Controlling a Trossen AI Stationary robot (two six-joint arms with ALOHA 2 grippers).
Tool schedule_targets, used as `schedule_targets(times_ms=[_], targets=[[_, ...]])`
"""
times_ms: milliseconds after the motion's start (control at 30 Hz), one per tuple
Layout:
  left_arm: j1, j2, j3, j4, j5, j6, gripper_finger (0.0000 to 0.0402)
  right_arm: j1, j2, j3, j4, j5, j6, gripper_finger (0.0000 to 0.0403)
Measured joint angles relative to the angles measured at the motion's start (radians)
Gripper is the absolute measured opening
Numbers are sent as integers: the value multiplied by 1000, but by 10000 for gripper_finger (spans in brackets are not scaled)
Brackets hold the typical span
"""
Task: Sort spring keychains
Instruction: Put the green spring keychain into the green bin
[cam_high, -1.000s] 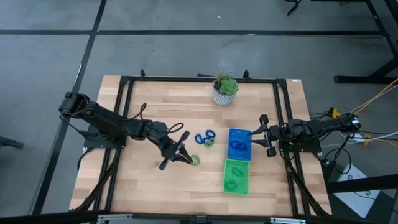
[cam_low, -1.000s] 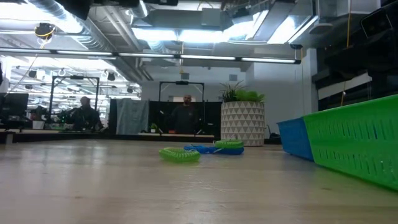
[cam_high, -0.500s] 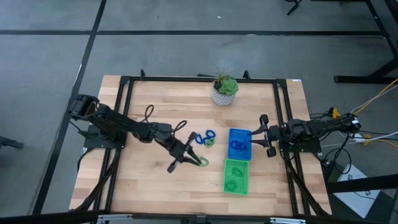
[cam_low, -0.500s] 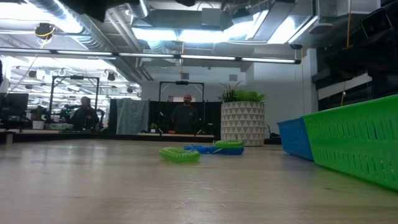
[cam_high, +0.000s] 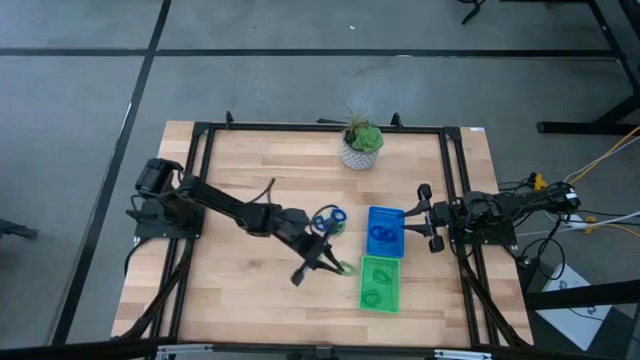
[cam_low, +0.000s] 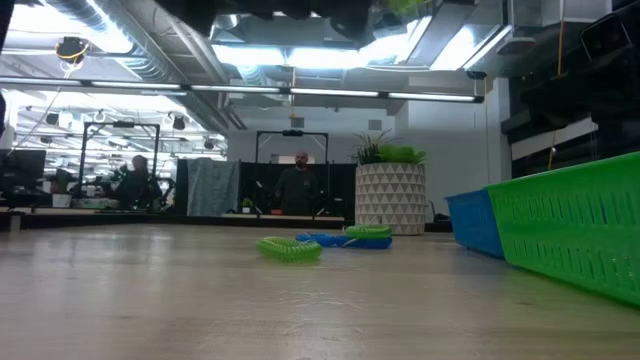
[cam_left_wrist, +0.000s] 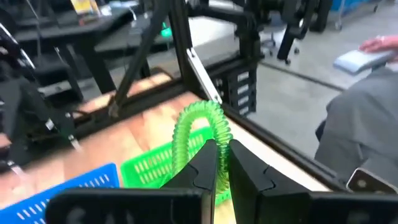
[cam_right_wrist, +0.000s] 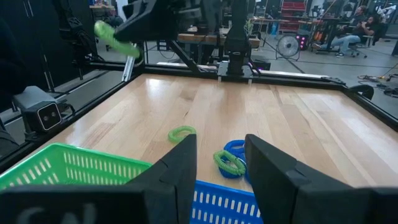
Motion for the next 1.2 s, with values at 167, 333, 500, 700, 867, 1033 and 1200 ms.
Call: schedule_targets(times_ms=[167,333,500,700,867,1033,1200], targets=[[-2,49,69,-87,-1,10,20,0,0,0,0,0,0,136],[-3,83,116,-104,-1,10,20,0,0,0,0,0,0,136],[-2,115,133,-112,-6,49,20,0,0,0,0,0,0,136],[0,113,135,-118,-82,72,20,0,0,0,0,0,0,136],[1,135,137,-78,-102,93,20,0,0,0,0,0,0,136],[8,185,176,-70,-108,107,20,0,0,0,0,0,0,136],[7,254,272,-171,-107,136,20,0,0,0,0,0,0,136]])
